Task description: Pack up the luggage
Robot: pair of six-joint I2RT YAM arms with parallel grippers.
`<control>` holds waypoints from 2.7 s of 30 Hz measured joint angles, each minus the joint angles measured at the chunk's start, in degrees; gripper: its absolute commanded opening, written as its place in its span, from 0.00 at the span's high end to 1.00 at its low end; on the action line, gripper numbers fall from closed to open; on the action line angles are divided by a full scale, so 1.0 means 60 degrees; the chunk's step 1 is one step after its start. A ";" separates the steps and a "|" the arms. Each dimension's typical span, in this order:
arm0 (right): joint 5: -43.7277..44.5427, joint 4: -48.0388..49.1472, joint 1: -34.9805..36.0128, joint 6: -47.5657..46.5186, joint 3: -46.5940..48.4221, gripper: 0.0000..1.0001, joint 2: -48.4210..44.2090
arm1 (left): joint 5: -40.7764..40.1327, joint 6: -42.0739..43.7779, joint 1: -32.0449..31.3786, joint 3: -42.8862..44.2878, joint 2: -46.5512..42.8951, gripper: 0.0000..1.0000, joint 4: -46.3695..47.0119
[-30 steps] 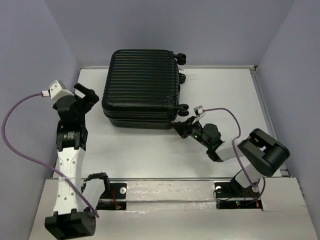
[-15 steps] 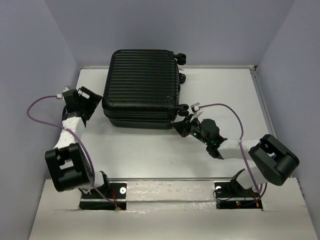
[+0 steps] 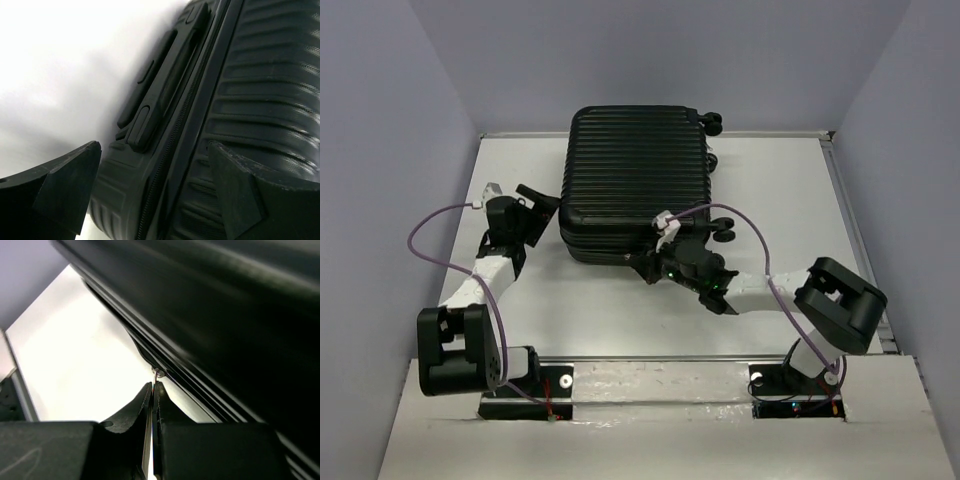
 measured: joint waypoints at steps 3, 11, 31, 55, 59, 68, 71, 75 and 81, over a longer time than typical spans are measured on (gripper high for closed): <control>-0.0080 -0.0350 0.0674 -0.0171 0.1056 0.93 0.0809 | 0.0240 -0.0047 -0.0178 -0.0444 -0.0273 0.01 0.0109; -0.0084 -0.1049 0.1490 -0.0892 0.3260 0.93 0.2495 | 0.0106 0.0546 -0.0237 -0.0754 -0.1078 0.03 -0.0455; -0.0801 -0.7650 -0.0561 -0.1402 0.4674 0.03 -0.3100 | 0.0106 0.1778 -0.0656 -0.1366 -0.3169 0.01 -0.1752; -0.3748 -0.9351 -0.6583 0.0535 1.1581 0.08 0.4641 | -0.0470 0.2084 -0.2415 -0.1803 -0.4211 0.01 -0.1796; -0.4943 -0.9213 -0.6688 0.0160 1.2947 0.09 0.5810 | -0.1432 0.2062 -0.3996 -0.2084 -0.4368 0.01 -0.1869; -0.7359 -0.9067 -0.6124 0.0495 1.6615 0.00 0.8528 | -0.3020 0.1596 -0.7552 -0.2229 -0.4805 0.01 -0.2186; -0.7355 -0.9242 -0.5872 0.0794 1.7205 0.00 0.8794 | -0.3311 0.1555 -0.7978 -0.2222 -0.5144 0.01 -0.2259; -0.7074 -0.9442 -0.5686 0.1202 1.7799 0.00 0.9056 | -0.3472 0.1636 -0.8138 -0.2033 -0.5253 0.01 -0.2433; -0.6885 -0.9202 -0.5694 0.1548 1.7821 0.00 0.8932 | -0.3541 0.1730 -0.8200 -0.1756 -0.5100 0.02 -0.2422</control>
